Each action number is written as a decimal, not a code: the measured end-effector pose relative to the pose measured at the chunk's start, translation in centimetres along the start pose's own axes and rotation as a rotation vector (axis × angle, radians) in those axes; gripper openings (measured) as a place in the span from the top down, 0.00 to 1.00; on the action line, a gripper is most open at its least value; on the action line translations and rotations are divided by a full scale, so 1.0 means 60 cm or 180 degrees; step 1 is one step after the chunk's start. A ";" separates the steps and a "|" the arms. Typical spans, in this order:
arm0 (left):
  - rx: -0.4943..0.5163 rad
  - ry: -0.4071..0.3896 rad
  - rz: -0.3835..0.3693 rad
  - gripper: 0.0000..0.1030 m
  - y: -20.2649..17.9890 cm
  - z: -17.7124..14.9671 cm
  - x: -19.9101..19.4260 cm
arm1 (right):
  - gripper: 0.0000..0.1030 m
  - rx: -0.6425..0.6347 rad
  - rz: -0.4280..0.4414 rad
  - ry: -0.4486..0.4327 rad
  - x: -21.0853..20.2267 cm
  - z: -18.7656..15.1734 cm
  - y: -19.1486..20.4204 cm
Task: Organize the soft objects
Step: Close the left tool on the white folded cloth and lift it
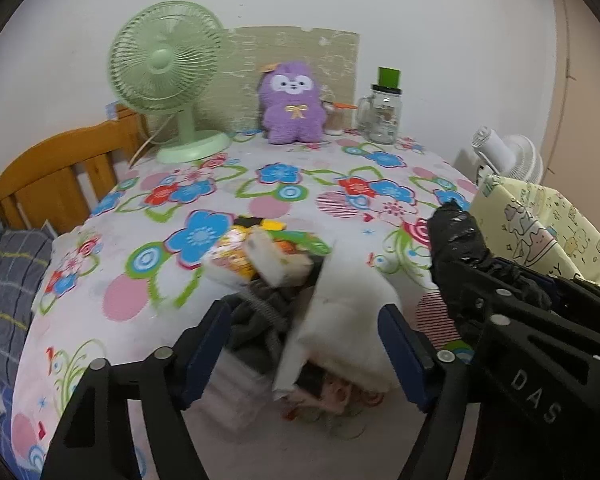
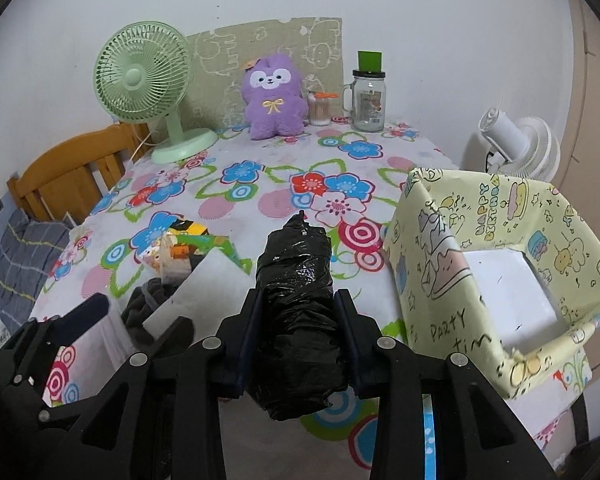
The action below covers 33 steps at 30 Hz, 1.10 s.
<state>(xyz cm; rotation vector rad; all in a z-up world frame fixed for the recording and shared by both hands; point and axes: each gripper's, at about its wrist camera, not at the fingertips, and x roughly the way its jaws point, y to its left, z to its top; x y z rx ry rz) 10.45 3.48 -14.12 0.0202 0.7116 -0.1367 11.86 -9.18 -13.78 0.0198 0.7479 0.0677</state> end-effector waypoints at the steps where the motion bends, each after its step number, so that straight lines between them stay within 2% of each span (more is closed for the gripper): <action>1: 0.0035 0.0014 -0.0021 0.30 -0.005 0.003 0.006 | 0.62 0.0004 0.0001 0.0006 0.002 0.000 -0.002; 4: 0.0082 0.0094 -0.0110 0.47 -0.012 0.005 0.022 | 0.62 0.0014 0.0018 0.0044 0.012 0.002 -0.004; 5: 0.0083 0.0127 -0.0145 0.60 -0.014 0.004 0.027 | 0.62 0.0022 0.0024 0.0045 0.015 0.002 -0.005; 6: 0.0083 0.0169 -0.0194 0.68 -0.015 0.003 0.032 | 0.62 0.0024 0.0032 0.0052 0.018 0.002 -0.006; 8: 0.0093 0.0223 -0.0251 0.75 -0.017 0.000 0.038 | 0.62 0.0028 0.0054 0.0076 0.023 0.003 -0.007; 12: 0.0171 0.0170 -0.0195 0.87 -0.026 0.002 0.031 | 0.62 0.0024 0.0100 0.0105 0.028 0.003 -0.007; 16: 0.0166 0.0165 -0.0220 0.91 -0.031 0.008 0.024 | 0.62 0.0012 0.0127 0.0098 0.024 0.006 -0.009; 33: 0.0179 -0.0058 -0.0140 0.91 -0.063 0.044 -0.056 | 0.62 -0.0094 0.0159 -0.0122 -0.060 0.032 -0.021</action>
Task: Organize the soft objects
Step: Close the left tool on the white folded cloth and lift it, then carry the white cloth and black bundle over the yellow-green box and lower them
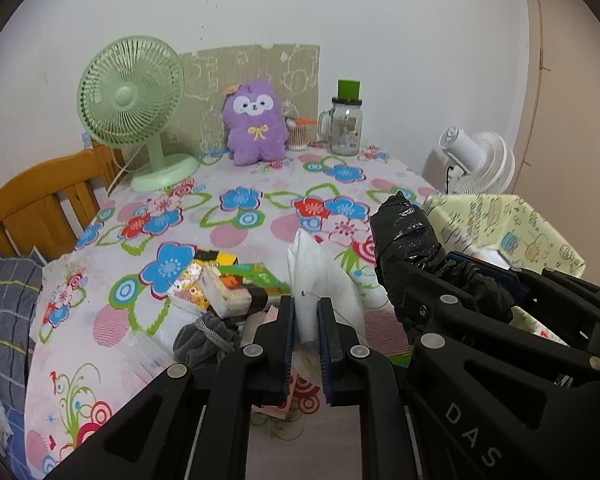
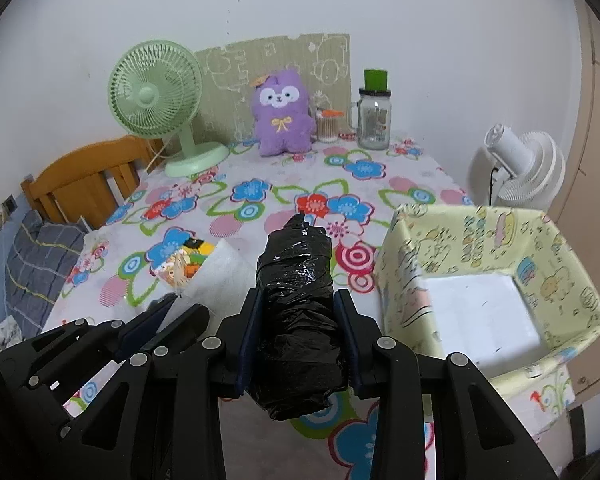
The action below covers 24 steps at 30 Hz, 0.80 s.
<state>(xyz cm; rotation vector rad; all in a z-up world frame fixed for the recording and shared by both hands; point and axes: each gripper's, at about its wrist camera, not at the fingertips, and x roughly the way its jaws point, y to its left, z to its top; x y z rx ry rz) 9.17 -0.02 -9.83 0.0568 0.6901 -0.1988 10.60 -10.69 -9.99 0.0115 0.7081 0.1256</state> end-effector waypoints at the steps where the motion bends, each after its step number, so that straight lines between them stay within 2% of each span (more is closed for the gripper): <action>1: 0.0002 -0.0021 0.0008 0.91 -0.002 0.004 -0.006 | 0.62 -0.0004 0.0004 -0.0021 -0.006 0.003 -0.001; 12: 0.0070 -0.0162 0.0082 0.91 -0.031 0.040 -0.053 | 0.62 -0.0038 0.0049 -0.0163 -0.062 0.037 -0.020; 24: 0.0075 -0.0275 0.0105 0.91 -0.079 0.068 -0.075 | 0.62 -0.0092 0.0047 -0.0294 -0.101 0.061 -0.062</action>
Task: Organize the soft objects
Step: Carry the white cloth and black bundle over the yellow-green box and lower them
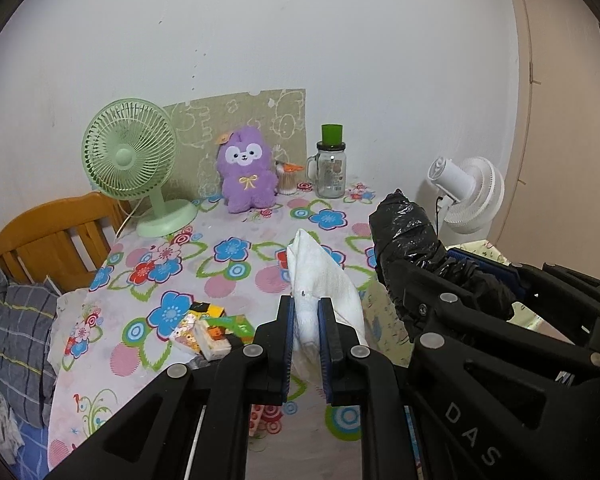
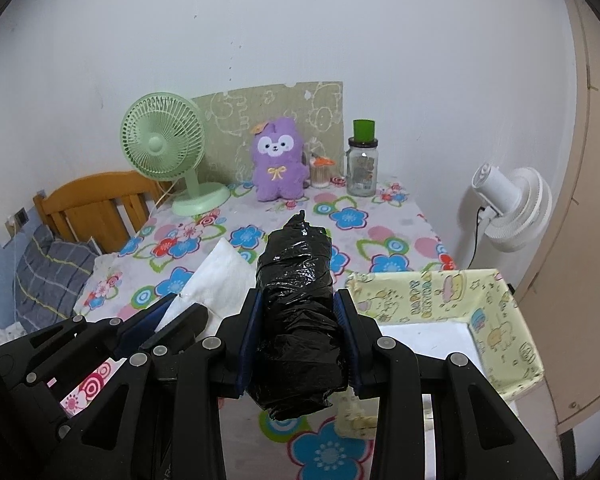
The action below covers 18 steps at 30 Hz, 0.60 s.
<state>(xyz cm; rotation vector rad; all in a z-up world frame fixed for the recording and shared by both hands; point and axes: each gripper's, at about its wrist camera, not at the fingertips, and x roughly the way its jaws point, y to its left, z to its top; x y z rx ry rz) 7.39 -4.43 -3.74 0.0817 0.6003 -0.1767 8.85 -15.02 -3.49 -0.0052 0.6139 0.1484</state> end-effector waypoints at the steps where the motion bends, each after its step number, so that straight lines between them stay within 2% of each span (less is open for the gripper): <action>1: -0.0001 -0.0007 -0.0002 0.91 -0.005 0.002 -0.001 | 0.62 -0.0003 -0.0004 -0.0011 -0.002 0.001 -0.004; 18: 0.0104 -0.0093 -0.0010 0.90 -0.104 0.034 0.007 | 0.62 0.0101 -0.0032 -0.0157 -0.025 0.009 -0.108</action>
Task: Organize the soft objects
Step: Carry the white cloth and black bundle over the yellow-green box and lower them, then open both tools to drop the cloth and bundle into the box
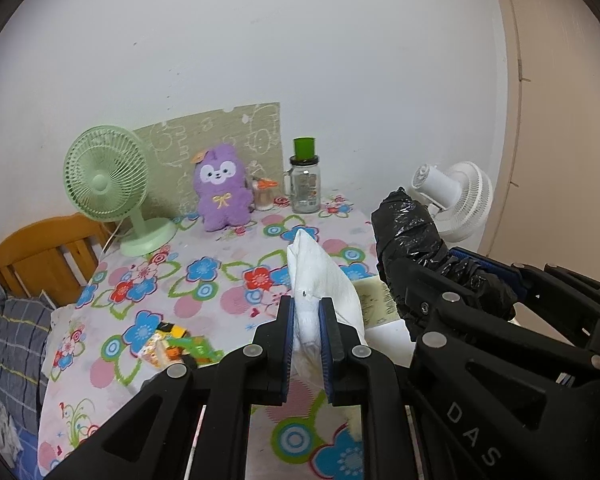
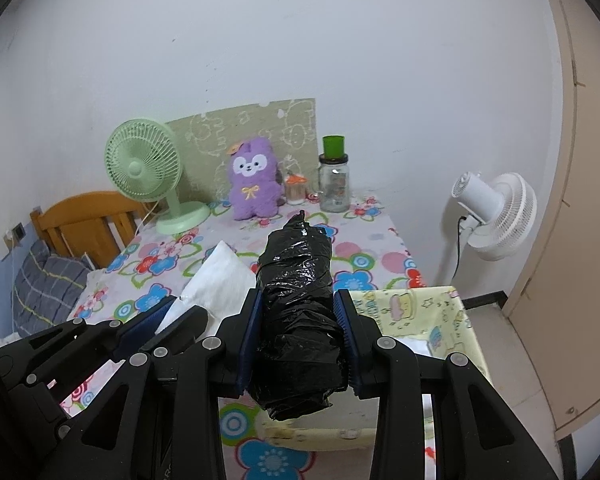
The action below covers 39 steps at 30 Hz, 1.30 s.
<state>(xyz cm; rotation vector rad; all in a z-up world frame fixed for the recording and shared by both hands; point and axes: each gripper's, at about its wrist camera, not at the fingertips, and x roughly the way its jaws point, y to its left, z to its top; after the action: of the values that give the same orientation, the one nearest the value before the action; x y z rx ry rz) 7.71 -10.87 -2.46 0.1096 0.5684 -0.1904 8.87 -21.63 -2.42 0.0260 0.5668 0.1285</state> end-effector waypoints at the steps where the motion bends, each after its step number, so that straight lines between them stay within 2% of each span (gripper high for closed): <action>1: 0.0010 -0.0005 -0.0011 0.90 -0.006 0.002 0.001 | 0.62 0.0005 -0.0008 -0.0006 -0.001 0.001 -0.006; 17: 0.0030 0.0064 -0.0184 0.89 -0.084 0.012 0.048 | 0.62 0.0082 -0.0130 0.0061 0.014 0.000 -0.096; 29: 0.0036 0.0346 -0.0249 0.88 -0.119 -0.009 0.115 | 0.61 0.0157 -0.0170 0.0351 0.075 -0.031 -0.140; 31: 0.0040 0.0418 -0.0238 0.83 -0.123 -0.014 0.127 | 0.61 0.0174 -0.0160 0.0413 0.087 -0.036 -0.146; 33: 0.0049 0.0467 -0.0243 0.68 -0.126 -0.017 0.133 | 0.59 0.0204 -0.0132 0.0451 0.096 -0.043 -0.150; 35: 0.0076 0.0496 -0.0205 0.64 -0.129 -0.020 0.140 | 0.57 0.0230 -0.0159 0.0476 0.103 -0.046 -0.153; 37: 0.0110 0.0541 -0.0183 0.58 -0.132 -0.024 0.147 | 0.49 0.0232 -0.0202 0.0505 0.110 -0.048 -0.156; 38: 0.0120 0.0560 -0.0184 0.53 -0.132 -0.025 0.150 | 0.41 0.0240 -0.0210 0.0515 0.112 -0.050 -0.157; 39: 0.0135 0.0578 -0.0191 0.44 -0.133 -0.025 0.153 | 0.36 0.0253 -0.0209 0.0527 0.115 -0.052 -0.159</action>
<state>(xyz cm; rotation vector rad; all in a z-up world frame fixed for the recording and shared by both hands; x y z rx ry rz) 12.85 -19.78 -9.15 0.1521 0.7494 -0.2526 14.04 -30.22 -9.30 0.0743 0.7372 0.0442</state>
